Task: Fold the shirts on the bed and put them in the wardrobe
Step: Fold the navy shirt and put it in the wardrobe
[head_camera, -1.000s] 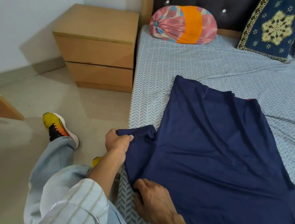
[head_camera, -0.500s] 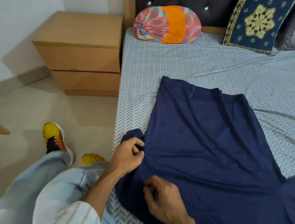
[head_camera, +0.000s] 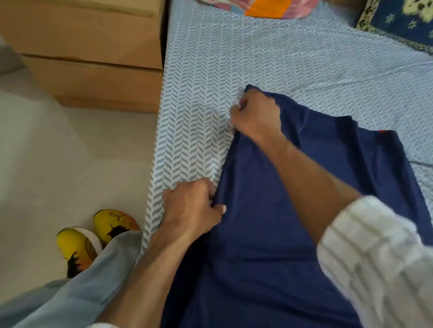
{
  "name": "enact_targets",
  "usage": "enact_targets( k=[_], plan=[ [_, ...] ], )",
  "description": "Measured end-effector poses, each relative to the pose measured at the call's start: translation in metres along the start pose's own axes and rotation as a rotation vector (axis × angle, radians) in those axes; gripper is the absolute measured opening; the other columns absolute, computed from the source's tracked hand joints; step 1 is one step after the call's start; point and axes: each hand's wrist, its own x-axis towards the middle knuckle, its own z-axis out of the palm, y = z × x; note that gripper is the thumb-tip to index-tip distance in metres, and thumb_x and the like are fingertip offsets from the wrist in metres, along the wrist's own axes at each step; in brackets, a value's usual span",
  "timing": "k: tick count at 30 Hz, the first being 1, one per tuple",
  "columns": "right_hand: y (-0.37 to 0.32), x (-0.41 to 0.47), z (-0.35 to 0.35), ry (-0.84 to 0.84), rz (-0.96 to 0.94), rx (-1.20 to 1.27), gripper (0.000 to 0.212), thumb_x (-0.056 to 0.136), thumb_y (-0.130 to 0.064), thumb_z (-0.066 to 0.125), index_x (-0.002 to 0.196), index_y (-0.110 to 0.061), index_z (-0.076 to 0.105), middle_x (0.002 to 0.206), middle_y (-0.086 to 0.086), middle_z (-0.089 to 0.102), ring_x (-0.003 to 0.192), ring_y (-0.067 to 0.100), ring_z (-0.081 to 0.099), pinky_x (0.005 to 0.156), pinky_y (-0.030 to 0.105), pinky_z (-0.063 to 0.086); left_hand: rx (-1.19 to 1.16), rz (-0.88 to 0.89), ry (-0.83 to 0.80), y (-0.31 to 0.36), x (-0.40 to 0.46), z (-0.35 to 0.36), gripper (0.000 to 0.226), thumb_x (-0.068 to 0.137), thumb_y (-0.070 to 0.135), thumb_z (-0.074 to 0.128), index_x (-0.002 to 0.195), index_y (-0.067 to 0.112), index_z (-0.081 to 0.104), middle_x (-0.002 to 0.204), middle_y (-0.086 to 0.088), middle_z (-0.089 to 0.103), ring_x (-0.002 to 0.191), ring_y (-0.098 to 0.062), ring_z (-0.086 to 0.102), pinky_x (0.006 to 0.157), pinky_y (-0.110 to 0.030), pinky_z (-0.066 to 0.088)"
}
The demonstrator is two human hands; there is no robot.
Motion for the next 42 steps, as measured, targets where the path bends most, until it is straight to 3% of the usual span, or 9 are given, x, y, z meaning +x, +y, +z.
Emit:
enact_targets(
  k=[7,12,16,21,24,28,33,38,42],
  plan=[
    [0.007,0.085,0.018,-0.077,0.247,-0.127,0.052,0.087,-0.026,0.060,0.135,-0.009,0.050,0.140,0.012,0.051,0.129,0.031,0.049,0.096,0.039,0.047,-0.126,0.001,-0.046,-0.006,0.009,-0.003,0.018,0.077,0.032,0.067,0.066,0.022,0.056,0.063,0.009,0.061,0.069,-0.011,0.059,0.093,-0.038,0.044],
    [0.014,0.101,0.024,0.047,0.303,0.083,0.036,0.090,-0.017,0.048,0.123,-0.005,0.056,0.124,0.010,0.062,0.114,0.027,0.059,0.087,0.032,0.051,-0.188,-0.033,-0.022,-0.001,0.011,-0.004,0.014,0.077,0.029,0.063,0.070,0.025,0.051,0.063,0.010,0.060,0.066,-0.011,0.057,0.093,-0.039,0.046],
    [0.022,0.097,0.029,-0.040,0.283,-0.029,0.065,0.092,-0.045,0.057,0.137,-0.001,0.042,0.136,0.012,0.052,0.127,0.031,0.050,0.092,0.035,0.045,-0.168,-0.053,-0.037,0.002,0.013,-0.001,0.021,0.081,0.035,0.066,0.086,0.029,0.047,0.072,0.012,0.059,0.078,-0.011,0.059,0.098,-0.036,0.040],
    [0.018,0.106,0.032,0.020,0.265,0.028,0.009,0.091,-0.013,0.050,0.096,-0.008,0.055,0.103,0.002,0.057,0.100,0.020,0.058,0.068,0.027,0.046,-0.121,-0.061,-0.075,0.005,0.015,-0.001,0.022,0.080,0.030,0.067,0.067,0.025,0.050,0.066,0.009,0.061,0.071,-0.011,0.059,0.096,-0.041,0.045],
    [0.020,0.112,0.037,0.114,0.243,0.122,0.021,0.096,-0.017,0.043,0.076,-0.018,0.041,0.086,-0.004,0.050,0.086,0.014,0.053,0.054,0.021,0.035,-0.134,-0.069,-0.059,0.009,0.014,-0.003,0.025,0.080,0.025,0.064,0.063,0.021,0.046,0.059,0.008,0.055,0.063,-0.011,0.056,0.089,-0.040,0.049],
    [0.022,0.115,0.045,0.043,0.225,0.096,0.034,0.093,-0.032,0.060,0.116,-0.008,0.052,0.100,-0.002,0.050,0.091,0.014,0.048,0.069,0.027,0.040,-0.134,-0.079,-0.023,0.013,0.016,-0.003,0.021,0.081,0.030,0.064,0.068,0.021,0.049,0.062,0.008,0.057,0.065,-0.013,0.059,0.083,-0.038,0.051],
    [0.012,0.126,0.043,0.127,0.210,0.067,0.025,0.089,-0.004,0.047,0.070,-0.018,0.039,0.085,-0.002,0.053,0.075,0.010,0.051,0.061,0.025,0.039,-0.104,-0.091,0.028,0.014,0.017,0.002,0.026,0.086,0.033,0.058,0.066,0.023,0.044,0.061,0.007,0.055,0.067,-0.017,0.060,0.086,-0.044,0.050],
    [0.012,0.125,0.049,0.097,0.184,0.060,0.021,0.094,-0.013,0.050,0.075,-0.018,0.044,0.098,0.002,0.060,0.086,0.014,0.056,0.062,0.027,0.046,-0.068,-0.114,0.062,0.014,0.020,0.006,0.028,0.089,0.035,0.055,0.067,0.023,0.041,0.064,0.006,0.056,0.068,-0.017,0.059,0.087,-0.045,0.050],
    [0.021,0.105,0.037,0.087,0.096,0.245,0.025,0.098,-0.019,0.048,0.120,-0.010,0.057,0.102,-0.002,0.060,0.092,0.013,0.057,0.080,0.026,0.048,-0.050,-0.111,0.125,0.014,0.022,0.010,0.022,0.091,0.037,0.053,0.079,0.020,0.047,0.070,0.003,0.061,0.069,-0.019,0.059,0.086,-0.044,0.050]
  ],
)
